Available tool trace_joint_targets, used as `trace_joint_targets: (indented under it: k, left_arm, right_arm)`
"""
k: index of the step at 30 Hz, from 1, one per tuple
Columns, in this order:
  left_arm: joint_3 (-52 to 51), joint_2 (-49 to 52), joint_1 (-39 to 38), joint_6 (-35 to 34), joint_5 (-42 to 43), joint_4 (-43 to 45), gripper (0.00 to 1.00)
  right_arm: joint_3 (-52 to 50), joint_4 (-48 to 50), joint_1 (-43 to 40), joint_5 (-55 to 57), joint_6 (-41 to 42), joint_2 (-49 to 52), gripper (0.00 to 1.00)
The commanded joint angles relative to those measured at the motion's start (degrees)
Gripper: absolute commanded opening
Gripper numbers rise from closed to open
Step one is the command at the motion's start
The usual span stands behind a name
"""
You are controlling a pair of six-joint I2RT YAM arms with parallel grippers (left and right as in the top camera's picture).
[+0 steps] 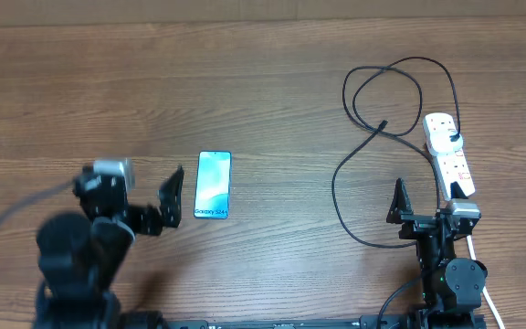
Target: Plug charger to phone and switch on socket
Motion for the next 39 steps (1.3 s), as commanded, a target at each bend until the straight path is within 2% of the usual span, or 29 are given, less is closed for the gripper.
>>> trace_joint_targets:
  k: [1, 7, 11, 17, 25, 29, 31, 39]
  left_arm:
    - [9.57, 8.98, -0.17, -2.32, 4.98, -4.66, 1.00]
    - [22.40, 24.35, -4.90, -6.99, -1.97, -20.13, 1.00]
    - [25.86, 33.66, -10.05, -7.78, -4.31, -25.07, 1.00]
    - [25.94, 44.09, -15.43, -7.78, -3.37, -26.14, 1.00]
    - [25.94, 56.13, -15.93, -7.17, 0.37, -28.65, 1.00]
    - [25.94, 60.63, -15.96, -14.19, -9.75, -28.57, 1.00]
    - [25.94, 62.18, -16.00, -15.15, -13.16, -28.06, 1.00]
    - [25.94, 67.47, -18.51, -14.97, -13.75, -23.56, 1.00]
  right_arm:
    - [-0.55, 0.20, -0.44, 0.28, -0.11, -0.57, 1.00]
    - [-0.55, 0.20, -0.44, 0.28, -0.11, -0.57, 1.00]
    - [-0.55, 0.22, -0.44, 0.28, -0.11, -0.57, 1.00]
    - [-0.55, 0.22, -0.44, 0.28, -0.11, -0.55, 1.00]
    - [-0.55, 0.22, -0.44, 0.28, -0.11, -0.57, 1.00]
    - [-0.55, 0.22, -0.44, 0.28, -0.11, -0.55, 1.00]
    - [-0.55, 0.22, -0.44, 0.28, -0.11, -0.57, 1.00]
    - [-0.55, 0.20, -0.44, 0.28, -0.11, -0.57, 1.00]
